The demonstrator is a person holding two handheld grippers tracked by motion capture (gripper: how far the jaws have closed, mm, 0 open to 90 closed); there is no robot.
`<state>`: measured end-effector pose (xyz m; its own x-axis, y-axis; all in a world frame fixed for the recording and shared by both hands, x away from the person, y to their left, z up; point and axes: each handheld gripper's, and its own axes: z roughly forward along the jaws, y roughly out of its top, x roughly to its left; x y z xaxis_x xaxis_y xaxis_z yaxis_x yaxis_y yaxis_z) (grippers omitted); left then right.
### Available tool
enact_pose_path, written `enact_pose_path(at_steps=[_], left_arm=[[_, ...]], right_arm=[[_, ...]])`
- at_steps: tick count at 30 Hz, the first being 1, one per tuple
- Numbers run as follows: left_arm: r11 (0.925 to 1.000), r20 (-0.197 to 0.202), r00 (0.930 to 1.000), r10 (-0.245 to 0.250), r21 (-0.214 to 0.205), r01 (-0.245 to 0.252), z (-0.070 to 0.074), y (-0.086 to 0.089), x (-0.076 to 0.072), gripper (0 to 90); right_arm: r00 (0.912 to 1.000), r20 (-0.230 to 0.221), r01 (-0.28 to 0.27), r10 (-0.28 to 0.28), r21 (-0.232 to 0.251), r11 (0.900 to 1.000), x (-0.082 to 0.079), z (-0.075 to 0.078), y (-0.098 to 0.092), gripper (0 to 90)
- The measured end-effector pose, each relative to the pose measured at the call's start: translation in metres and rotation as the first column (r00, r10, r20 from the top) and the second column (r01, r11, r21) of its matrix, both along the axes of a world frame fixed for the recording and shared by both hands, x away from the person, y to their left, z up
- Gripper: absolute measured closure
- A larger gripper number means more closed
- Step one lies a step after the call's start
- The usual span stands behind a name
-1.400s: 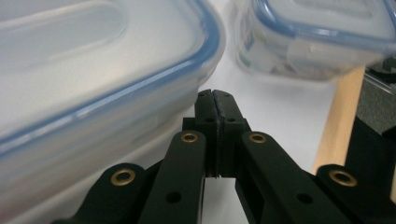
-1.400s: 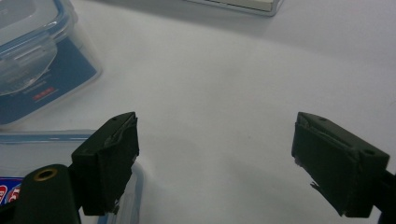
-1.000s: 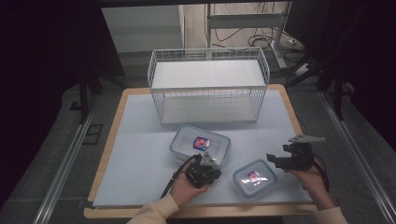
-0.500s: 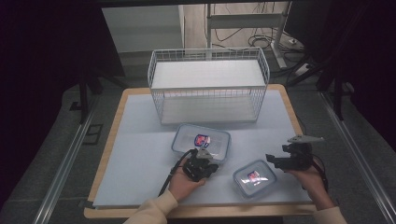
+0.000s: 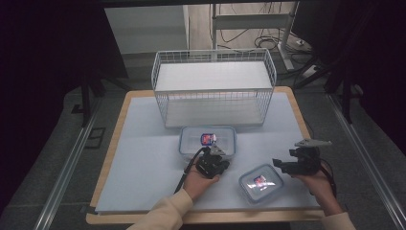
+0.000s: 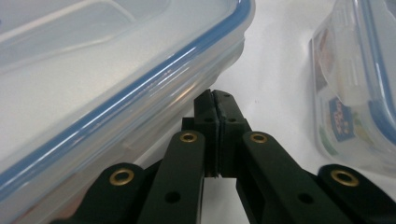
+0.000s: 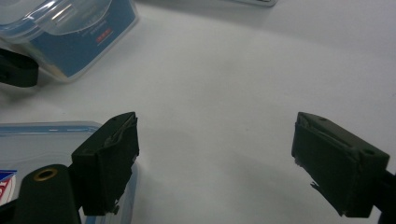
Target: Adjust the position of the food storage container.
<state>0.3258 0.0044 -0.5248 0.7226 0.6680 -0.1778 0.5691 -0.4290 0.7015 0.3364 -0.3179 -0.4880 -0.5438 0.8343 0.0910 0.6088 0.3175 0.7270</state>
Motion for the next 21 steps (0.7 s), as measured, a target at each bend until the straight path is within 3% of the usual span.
enact_pose_path(at_steps=[2, 6, 10, 17, 21], left_arm=[[1.0, 0.006, 1.0, -0.001, 0.005, 0.001, 0.0, 0.0, -0.002, 88.7], [0.9997, -0.002, 1.0, -0.009, -0.024, 0.009, 0.008, 0.005, -0.009, 89.7], [0.9981, 0.008, 0.9996, -0.027, -0.056, 0.027, 0.021, 0.023, -0.024, 89.9], [0.992, 0.044, 0.9972, 0.06, -0.114, -0.055, 0.042, 0.074, -0.034, 90.0], [0.9797, 0.045, 0.9878, 0.149, -0.142, -0.141, 0.045, 0.113, -0.031, 90.0]], right_arm=[[1.0, 0.0, -0.001, 0.001, 0.0, 1.0, 0.0, 0.0, 0.0, 14.8], [1.0, 0.0, -0.001, 0.001, 0.005, 1.0, 0.0, 0.001, 0.0, 14.8], [1.0, -0.007, 0.006, -0.006, 0.028, 0.9996, -0.001, 0.002, 0.0, 14.7], [1.0, 0.001, 0.002, -0.002, 0.029, 0.9996, 0.0, 0.005, 0.001, 14.7], [1.0, -0.001, -0.001, 0.001, 0.026, 0.9997, 0.001, 0.005, 0.002, 14.7]])
